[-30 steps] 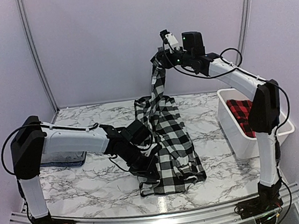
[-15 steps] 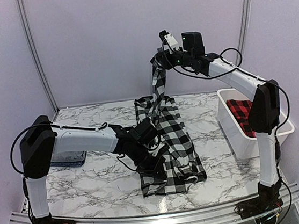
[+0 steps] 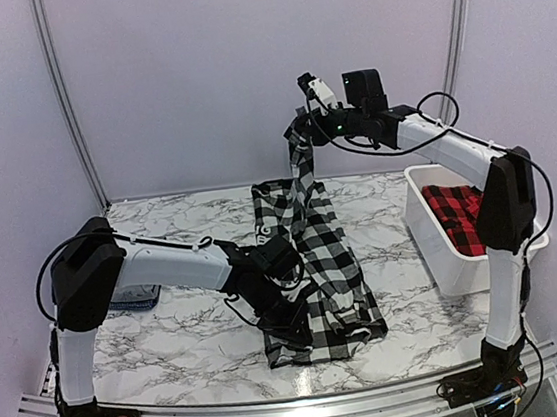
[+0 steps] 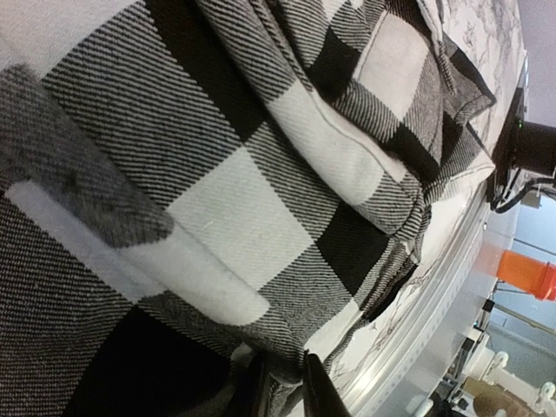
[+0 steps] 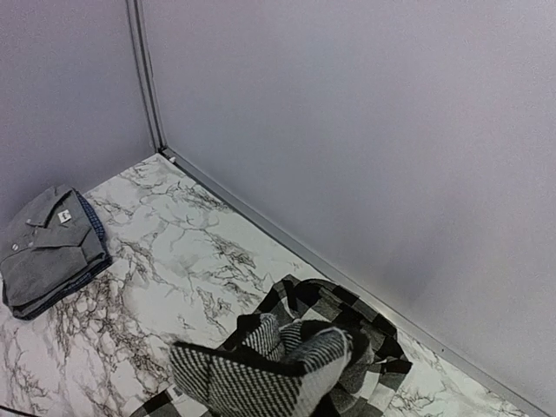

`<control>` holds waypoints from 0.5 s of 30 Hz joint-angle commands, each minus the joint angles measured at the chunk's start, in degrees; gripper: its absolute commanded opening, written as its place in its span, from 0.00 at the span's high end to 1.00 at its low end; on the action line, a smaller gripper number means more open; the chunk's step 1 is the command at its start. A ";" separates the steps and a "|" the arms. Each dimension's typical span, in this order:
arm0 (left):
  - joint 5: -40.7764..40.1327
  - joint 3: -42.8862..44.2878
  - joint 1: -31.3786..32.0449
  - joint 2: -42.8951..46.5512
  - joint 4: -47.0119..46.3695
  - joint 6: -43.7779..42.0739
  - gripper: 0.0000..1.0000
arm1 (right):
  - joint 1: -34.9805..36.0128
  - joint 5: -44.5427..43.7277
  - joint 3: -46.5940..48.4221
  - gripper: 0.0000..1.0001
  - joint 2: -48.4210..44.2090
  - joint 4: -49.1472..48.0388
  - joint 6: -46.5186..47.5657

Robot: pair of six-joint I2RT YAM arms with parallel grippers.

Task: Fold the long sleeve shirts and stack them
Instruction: Fold the corner of the shirt at the center of the board.

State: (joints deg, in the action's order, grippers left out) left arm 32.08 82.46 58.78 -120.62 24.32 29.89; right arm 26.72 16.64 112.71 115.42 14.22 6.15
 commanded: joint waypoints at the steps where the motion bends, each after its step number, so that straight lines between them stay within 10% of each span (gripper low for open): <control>1: -0.16 2.77 0.50 0.59 0.68 -0.72 0.77 | 0.83 6.38 -2.80 1.00 -5.00 1.43 1.28; 9: -0.81 1.58 -1.53 8.99 -0.14 -0.27 0.48 | 5.89 11.77 -13.53 1.00 -10.33 4.18 3.58; 15: 0.97 -4.25 -6.62 16.68 -1.93 0.00 0.47 | 8.23 16.71 -23.22 1.00 -14.46 3.12 2.69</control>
State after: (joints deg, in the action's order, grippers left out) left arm 31.64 81.65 55.92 -109.25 23.44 29.78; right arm 33.82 28.27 93.34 104.55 17.43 8.80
